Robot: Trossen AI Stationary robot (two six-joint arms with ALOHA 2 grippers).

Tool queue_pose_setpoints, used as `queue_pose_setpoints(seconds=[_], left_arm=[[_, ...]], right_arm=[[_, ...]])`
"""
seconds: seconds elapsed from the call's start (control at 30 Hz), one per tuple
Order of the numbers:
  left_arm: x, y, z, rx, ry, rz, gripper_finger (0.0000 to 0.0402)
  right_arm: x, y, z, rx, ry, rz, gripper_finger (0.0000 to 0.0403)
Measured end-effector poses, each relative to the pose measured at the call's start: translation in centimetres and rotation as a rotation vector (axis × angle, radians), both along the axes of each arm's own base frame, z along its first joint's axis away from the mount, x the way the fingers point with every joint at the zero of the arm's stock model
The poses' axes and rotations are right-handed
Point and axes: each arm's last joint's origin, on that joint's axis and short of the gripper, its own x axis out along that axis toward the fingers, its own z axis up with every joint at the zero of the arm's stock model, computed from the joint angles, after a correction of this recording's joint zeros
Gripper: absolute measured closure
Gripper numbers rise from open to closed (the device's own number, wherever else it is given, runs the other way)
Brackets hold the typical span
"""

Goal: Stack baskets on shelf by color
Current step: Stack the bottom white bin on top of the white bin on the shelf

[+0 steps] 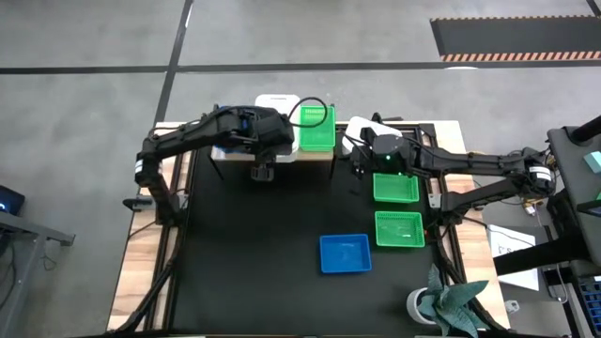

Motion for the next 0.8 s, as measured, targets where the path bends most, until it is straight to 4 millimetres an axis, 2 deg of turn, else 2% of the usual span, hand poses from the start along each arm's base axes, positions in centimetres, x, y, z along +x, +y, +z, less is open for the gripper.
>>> queue_pose_setpoints(seconds=[0.17, 0.27, 0.4, 0.5, 0.63, 0.8], left_arm=[[-0.7, -3.4, 0.4, -0.046, -0.049, -0.051, 0.0312], [-0.3, -5.3, -0.9, -0.058, -0.02, -0.095, 0.0323], [0.7, -6.7, -3.5, -0.058, 0.012, -0.139, 0.0365], [1.4, -6.6, -5.8, -0.043, 0.023, -0.132, 0.0395], [1.9, -5.3, -8.2, 0.113, 0.066, -0.075, 0.0397], [2.1, -3.2, -9.7, 0.177, 0.073, -0.005, 0.0401]], right_arm=[[0.1, 1.1, -0.2, 0.009, 0.02, 0.041, 0.0376], [0.2, 1.9, -0.2, 0.02, 0.027, 0.067, 0.0376], [0.2, 3.1, -0.4, 0.031, 0.047, 0.104, 0.0376], [0.1, 3.9, -0.6, 0.04, 0.071, 0.132, 0.0376], [-0.1, 4.9, -1.0, 0.051, 0.117, 0.165, 0.0376], [-0.2, 5.8, -1.2, 0.069, 0.139, 0.19, 0.0376]])
